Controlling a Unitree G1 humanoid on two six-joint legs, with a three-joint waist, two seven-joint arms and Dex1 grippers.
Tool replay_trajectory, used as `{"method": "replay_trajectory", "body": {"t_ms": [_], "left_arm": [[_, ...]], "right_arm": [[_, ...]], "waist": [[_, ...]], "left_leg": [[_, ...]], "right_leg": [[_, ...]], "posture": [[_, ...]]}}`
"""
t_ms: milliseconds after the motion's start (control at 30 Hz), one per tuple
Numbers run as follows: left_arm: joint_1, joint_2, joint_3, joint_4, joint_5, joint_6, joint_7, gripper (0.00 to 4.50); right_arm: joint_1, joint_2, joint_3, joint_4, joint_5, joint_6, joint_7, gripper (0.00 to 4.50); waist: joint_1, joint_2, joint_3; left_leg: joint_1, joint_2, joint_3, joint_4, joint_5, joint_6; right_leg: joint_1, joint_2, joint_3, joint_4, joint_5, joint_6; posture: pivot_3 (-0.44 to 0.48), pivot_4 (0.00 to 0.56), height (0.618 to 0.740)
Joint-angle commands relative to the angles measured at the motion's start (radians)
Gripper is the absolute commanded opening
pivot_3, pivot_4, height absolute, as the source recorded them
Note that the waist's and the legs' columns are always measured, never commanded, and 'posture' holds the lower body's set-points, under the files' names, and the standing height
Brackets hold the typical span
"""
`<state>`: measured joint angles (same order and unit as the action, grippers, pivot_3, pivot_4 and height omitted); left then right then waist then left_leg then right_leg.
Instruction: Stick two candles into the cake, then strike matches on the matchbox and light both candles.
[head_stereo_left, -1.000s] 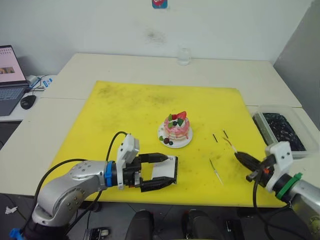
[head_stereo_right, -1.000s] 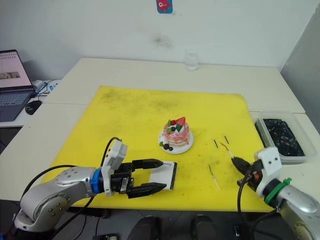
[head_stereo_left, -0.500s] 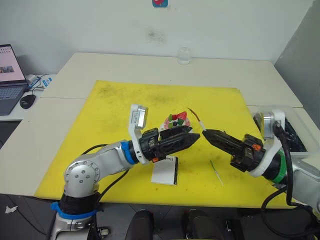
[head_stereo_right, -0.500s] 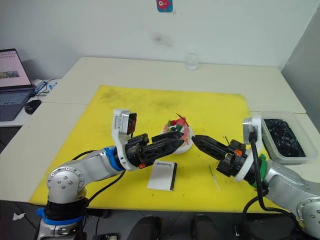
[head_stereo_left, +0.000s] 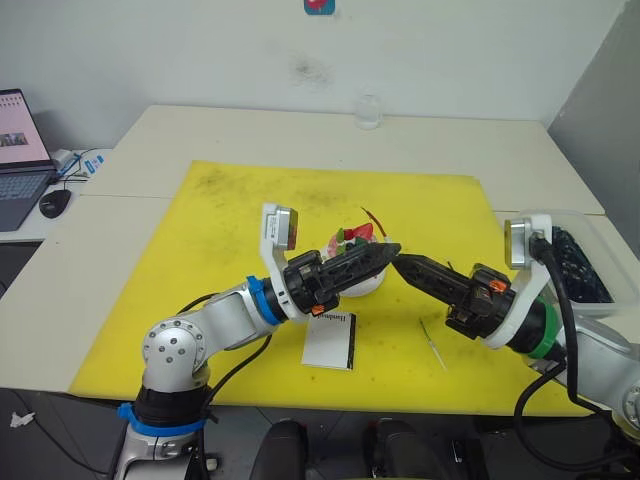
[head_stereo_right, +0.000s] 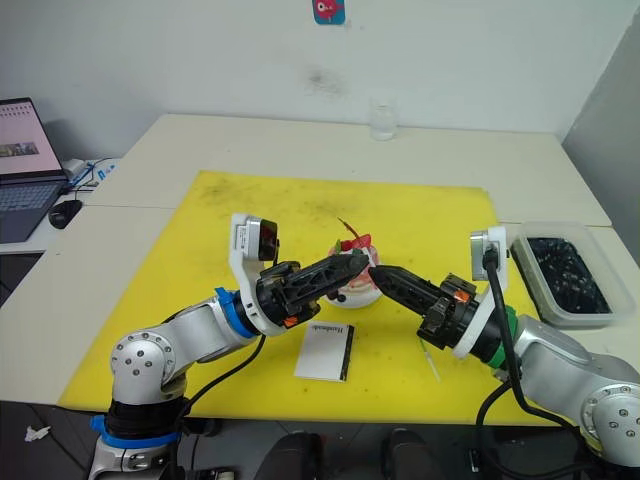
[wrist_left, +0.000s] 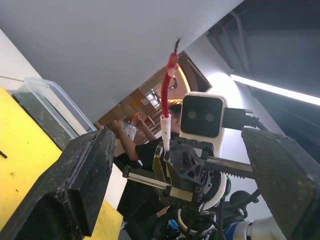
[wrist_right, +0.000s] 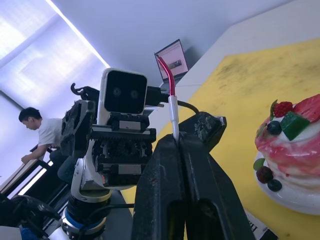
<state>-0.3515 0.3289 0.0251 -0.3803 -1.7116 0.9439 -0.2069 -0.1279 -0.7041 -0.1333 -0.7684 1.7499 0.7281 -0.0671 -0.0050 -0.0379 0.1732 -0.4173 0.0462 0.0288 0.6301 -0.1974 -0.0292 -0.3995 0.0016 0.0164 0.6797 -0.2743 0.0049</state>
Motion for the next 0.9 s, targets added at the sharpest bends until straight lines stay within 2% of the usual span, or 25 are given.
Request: {"method": "replay_trajectory", "body": {"t_ms": [33, 267, 367, 767, 900], "left_arm": [[-0.01, -0.016, -0.01, -0.001, -0.041, -0.022, 0.0, 4.5], [-0.017, -0.03, -0.02, 0.012, -0.045, -0.032, -0.003, 4.5], [-0.01, -0.03, -0.025, 0.01, -0.041, -0.031, -0.006, 3.88], [0.006, -0.031, -0.028, 0.006, -0.024, -0.039, -0.012, 0.07], [0.017, -0.018, -0.035, -0.004, -0.023, -0.026, -0.029, 0.03]], "right_arm": [[0.002, -0.011, 0.005, -0.031, 0.009, -0.027, 0.007, 0.03], [0.005, -0.013, 0.018, -0.035, 0.007, -0.041, 0.009, 0.03], [0.003, -0.014, 0.022, -0.034, 0.007, -0.043, 0.013, 0.0], [0.005, -0.009, 0.039, -0.035, -0.005, -0.052, 0.017, 0.0], [0.005, -0.008, 0.04, -0.037, -0.016, -0.056, 0.018, 0.0]], "waist": [[0.0, 0.0, 0.0], [0.0, 0.0, 0.0], [0.0, 0.0, 0.0], [0.0, 0.0, 0.0], [0.0, 0.0, 0.0]], "left_leg": [[0.0, 0.0, 0.0, 0.0, 0.0, 0.0], [0.0, 0.0, 0.0, 0.0, 0.0, 0.0], [0.0, 0.0, 0.0, 0.0, 0.0, 0.0], [0.0, 0.0, 0.0, 0.0, 0.0, 0.0], [0.0, 0.0, 0.0, 0.0, 0.0, 0.0]], "right_leg": [[0.0, 0.0, 0.0, 0.0, 0.0, 0.0], [0.0, 0.0, 0.0, 0.0, 0.0, 0.0], [0.0, 0.0, 0.0, 0.0, 0.0, 0.0], [0.0, 0.0, 0.0, -0.001, 0.0, 0.0], [0.0, 0.0, 0.0, -0.001, 0.0, 0.0]], "posture": [[0.0, 0.15, 0.74], [0.0, 0.15, 0.74], [0.0, 0.15, 0.74], [0.0, 0.15, 0.74], [0.0, 0.15, 0.74]]}}
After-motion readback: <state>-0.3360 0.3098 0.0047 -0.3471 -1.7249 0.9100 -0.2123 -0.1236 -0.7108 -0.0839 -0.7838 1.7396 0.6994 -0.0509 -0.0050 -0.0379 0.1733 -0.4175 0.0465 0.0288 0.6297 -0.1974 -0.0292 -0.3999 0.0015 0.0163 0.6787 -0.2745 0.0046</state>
